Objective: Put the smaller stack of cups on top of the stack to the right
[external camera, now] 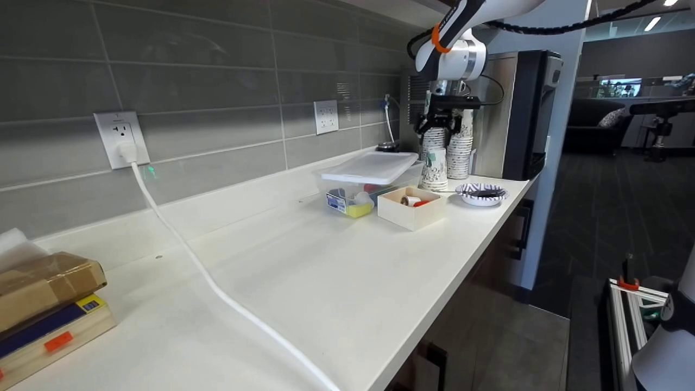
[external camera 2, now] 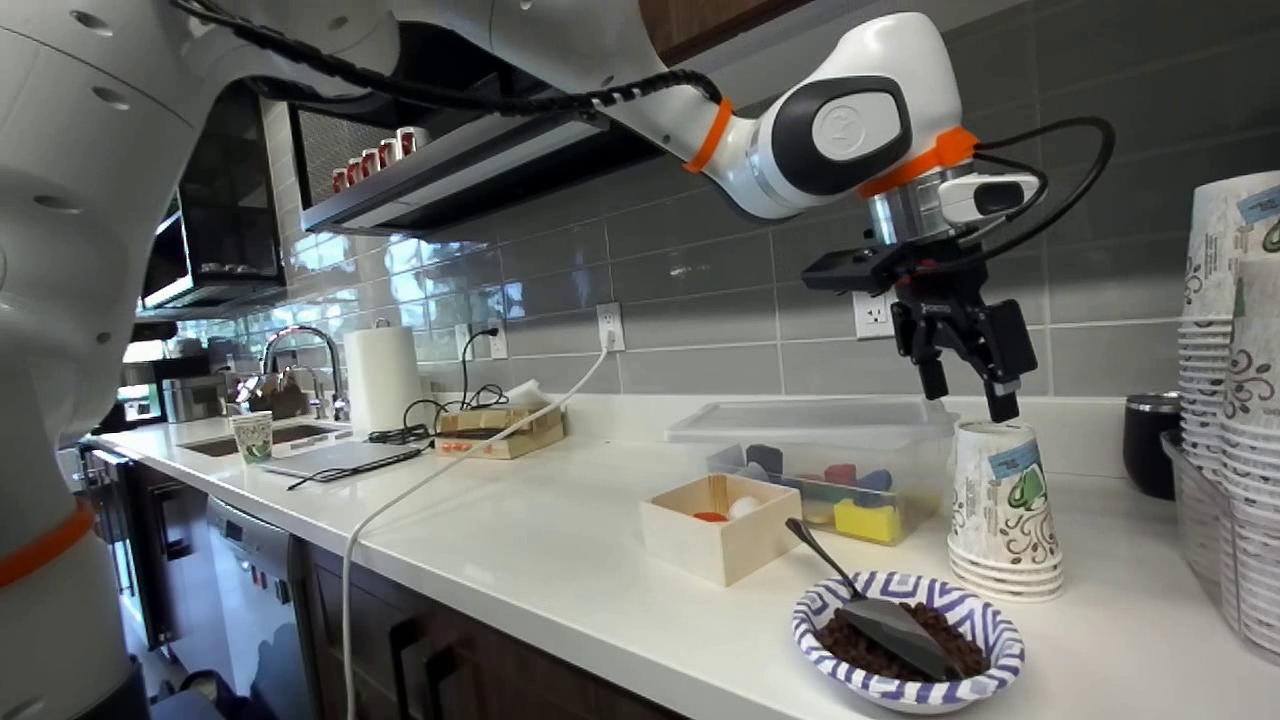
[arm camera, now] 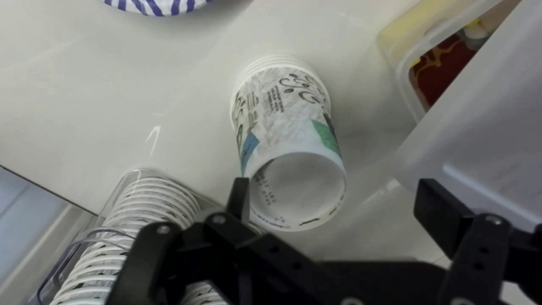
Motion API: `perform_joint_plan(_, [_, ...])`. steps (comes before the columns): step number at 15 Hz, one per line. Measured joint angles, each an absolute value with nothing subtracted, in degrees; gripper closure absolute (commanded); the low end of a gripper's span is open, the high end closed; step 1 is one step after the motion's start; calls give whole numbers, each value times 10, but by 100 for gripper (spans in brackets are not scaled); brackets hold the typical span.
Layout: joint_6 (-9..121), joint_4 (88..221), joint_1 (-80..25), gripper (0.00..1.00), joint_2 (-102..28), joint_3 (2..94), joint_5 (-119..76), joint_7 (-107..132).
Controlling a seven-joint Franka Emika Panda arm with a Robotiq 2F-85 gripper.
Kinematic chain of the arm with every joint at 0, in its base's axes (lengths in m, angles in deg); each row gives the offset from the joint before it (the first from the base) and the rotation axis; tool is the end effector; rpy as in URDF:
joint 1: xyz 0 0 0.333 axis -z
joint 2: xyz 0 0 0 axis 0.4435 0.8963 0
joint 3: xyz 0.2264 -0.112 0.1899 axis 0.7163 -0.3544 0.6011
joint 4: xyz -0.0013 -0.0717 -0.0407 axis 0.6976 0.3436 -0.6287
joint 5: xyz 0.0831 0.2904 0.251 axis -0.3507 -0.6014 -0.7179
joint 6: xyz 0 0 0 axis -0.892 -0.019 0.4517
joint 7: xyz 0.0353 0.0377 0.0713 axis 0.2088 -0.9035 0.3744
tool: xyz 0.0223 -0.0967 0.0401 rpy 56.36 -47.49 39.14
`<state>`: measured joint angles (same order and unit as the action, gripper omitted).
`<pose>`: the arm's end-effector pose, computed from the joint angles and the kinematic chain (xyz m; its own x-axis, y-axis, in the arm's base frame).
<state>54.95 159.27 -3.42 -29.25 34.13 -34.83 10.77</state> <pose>0.5350 -0.4239 0.3869 0.6541 -0.7202 0.2312 -0.7314 -0.6801 -0.0493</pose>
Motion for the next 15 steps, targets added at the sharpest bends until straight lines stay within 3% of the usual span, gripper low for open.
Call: perform_joint_plan(15, [539, 1498, -14, 0, -220, 352, -350, 130])
